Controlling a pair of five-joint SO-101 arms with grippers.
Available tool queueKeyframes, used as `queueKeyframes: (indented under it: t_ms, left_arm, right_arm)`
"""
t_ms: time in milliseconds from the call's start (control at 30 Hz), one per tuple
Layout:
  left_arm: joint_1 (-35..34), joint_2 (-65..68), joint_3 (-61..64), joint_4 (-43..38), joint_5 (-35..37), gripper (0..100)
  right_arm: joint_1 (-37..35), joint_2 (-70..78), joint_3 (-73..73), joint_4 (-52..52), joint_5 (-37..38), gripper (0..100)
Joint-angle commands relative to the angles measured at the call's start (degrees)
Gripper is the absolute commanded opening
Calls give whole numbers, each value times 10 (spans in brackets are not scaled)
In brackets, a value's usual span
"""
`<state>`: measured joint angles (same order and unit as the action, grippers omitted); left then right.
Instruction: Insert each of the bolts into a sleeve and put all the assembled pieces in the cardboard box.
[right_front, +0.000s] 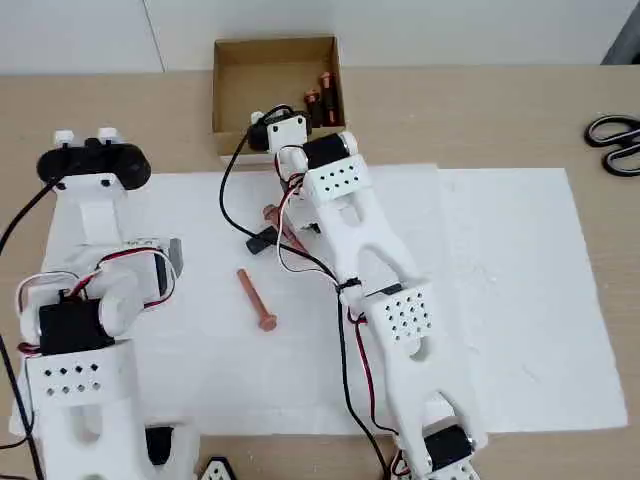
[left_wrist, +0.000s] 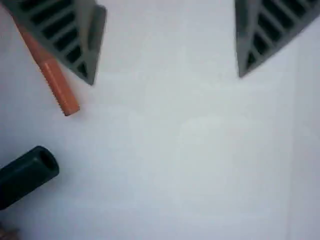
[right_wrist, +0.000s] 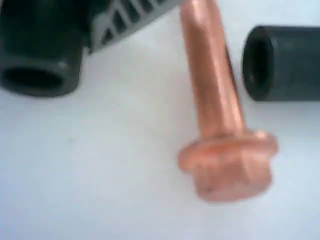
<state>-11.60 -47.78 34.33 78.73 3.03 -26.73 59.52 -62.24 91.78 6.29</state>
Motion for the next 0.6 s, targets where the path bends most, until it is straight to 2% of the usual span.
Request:
queueKeyframes:
  t_ms: [0, 133, 433, 567]
  left_arm:
    - [1, -4, -3, -16, 4, 174]
    - [1, -4, -2, -16, 4, 174]
    - [25, -4, -5, -16, 5, 174]
    - [57, 6, -22, -15, 43, 174]
  right_arm:
    - [4, -5, -13, -1, 3, 110]
    - [7, -4, -30, 23, -11, 0]
    - [42, -8, -115, 72, -17, 3]
    - [58, -70, -76, 76, -43, 3]
